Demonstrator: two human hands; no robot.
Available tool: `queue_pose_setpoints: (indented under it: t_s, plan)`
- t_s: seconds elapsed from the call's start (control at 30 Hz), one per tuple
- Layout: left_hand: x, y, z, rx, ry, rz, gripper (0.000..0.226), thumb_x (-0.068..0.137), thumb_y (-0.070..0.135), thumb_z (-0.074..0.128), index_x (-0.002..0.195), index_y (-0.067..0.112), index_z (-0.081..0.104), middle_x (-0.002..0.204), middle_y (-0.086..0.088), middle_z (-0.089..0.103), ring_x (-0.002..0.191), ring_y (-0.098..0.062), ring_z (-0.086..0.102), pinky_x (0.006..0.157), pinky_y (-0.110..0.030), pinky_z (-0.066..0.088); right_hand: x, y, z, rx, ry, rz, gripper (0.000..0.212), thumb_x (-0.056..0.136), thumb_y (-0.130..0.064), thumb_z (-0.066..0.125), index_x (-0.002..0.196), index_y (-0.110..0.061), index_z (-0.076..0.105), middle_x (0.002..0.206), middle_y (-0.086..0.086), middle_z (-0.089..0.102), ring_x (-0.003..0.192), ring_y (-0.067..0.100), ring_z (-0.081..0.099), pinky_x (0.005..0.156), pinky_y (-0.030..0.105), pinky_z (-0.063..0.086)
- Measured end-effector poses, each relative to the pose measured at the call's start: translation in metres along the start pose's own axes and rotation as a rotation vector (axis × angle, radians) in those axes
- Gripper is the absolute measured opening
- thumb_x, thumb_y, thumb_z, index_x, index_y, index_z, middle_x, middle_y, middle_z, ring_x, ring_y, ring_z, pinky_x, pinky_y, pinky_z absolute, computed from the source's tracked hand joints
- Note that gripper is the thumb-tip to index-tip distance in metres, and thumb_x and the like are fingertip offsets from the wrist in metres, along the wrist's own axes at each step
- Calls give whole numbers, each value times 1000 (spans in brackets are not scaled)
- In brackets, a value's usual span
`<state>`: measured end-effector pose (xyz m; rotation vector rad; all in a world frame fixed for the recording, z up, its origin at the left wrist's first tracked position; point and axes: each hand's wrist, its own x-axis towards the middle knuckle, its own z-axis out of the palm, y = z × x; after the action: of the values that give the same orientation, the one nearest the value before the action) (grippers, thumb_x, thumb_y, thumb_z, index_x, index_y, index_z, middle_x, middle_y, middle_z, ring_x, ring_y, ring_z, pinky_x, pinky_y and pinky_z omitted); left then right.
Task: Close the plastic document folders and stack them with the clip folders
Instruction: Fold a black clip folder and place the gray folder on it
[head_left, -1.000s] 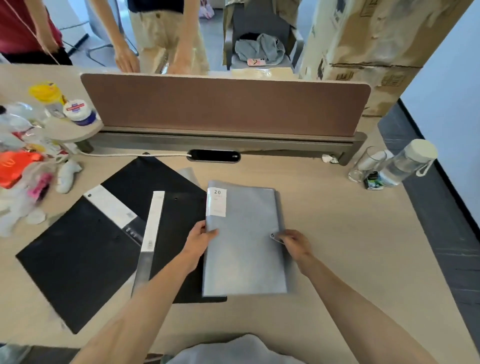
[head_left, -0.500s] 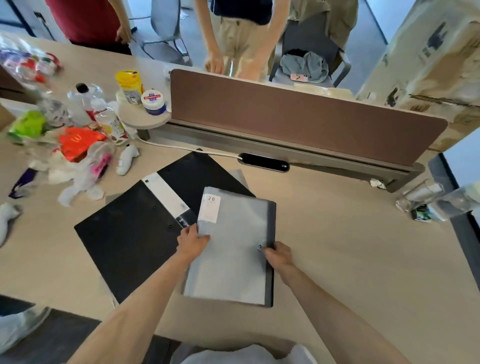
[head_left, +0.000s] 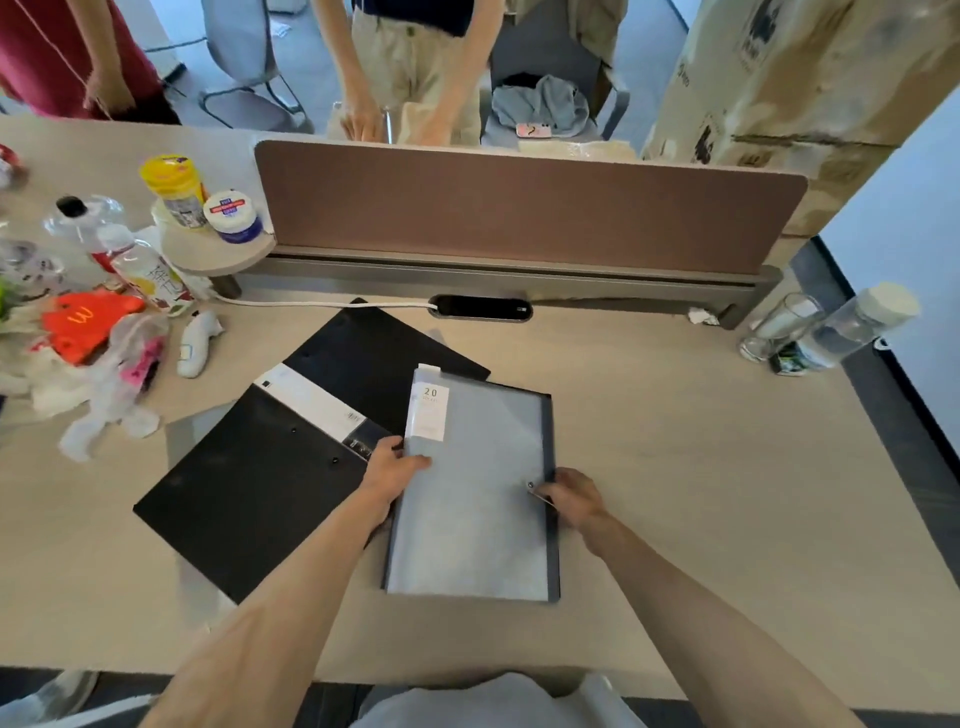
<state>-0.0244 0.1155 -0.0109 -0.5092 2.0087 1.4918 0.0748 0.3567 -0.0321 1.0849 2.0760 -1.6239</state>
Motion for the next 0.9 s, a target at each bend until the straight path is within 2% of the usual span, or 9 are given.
queue_pose_setpoints:
  t_s: [0.13,0.3,0.47,0.53,0.63,0.73,0.83,0.9]
  plan:
    - [-5,3,39,-38,-66,-28,59,77,5,72,129,9,45,123,-14,60,107,-29,62,96,-49,50,1,11,-42,4,-11,-2,7,81,-19,71,84,-17,66,80,-3,65,70,7,57,56,19,41]
    - [-16,14,127,-20,-131,27,45,84,0,63,127,5,48,124,-14,62,105,-29,62,92,-40,50,13,43,-118,-13,20,-25,17,80,-28,74,92,-17,68,89,-5,68,84,11,62,65,23,45]
    - [-21,25,229,91,-162,53,44,88,14,61,129,9,48,129,-8,59,114,-28,59,103,-45,45,44,90,-202,-6,146,-11,24,77,-26,73,98,-16,68,105,6,69,99,24,64,91,39,52]
    - [-21,30,264,148,-195,79,45,89,13,56,133,10,47,129,-7,58,116,-28,58,103,-43,44,57,105,-235,-11,171,-2,23,74,-26,73,94,-17,68,104,7,69,97,24,65,89,39,53]
    - [-27,40,303,222,-247,79,47,86,18,55,132,13,46,128,-5,58,115,-26,58,102,-43,45,56,106,-274,12,193,-27,19,79,-20,71,96,-11,68,99,5,71,92,21,65,77,30,50]
    - [-30,46,322,270,-263,26,42,86,19,53,128,19,45,120,1,58,112,-25,57,98,-38,44,57,110,-296,-5,213,-51,19,81,-24,70,97,-13,69,96,2,72,91,20,67,81,34,53]
    - [-20,46,330,318,-261,66,47,75,22,51,122,20,55,120,-3,65,106,-25,63,94,-42,50,67,116,-304,-89,210,-62,27,78,-34,69,95,-13,65,97,1,70,90,19,66,80,33,55]
    - [-18,48,329,361,-250,101,38,79,16,49,115,19,59,114,-5,68,100,-24,65,87,-38,52,67,112,-303,-219,248,-63,30,81,-35,65,99,-12,59,104,5,61,91,19,57,76,28,49]
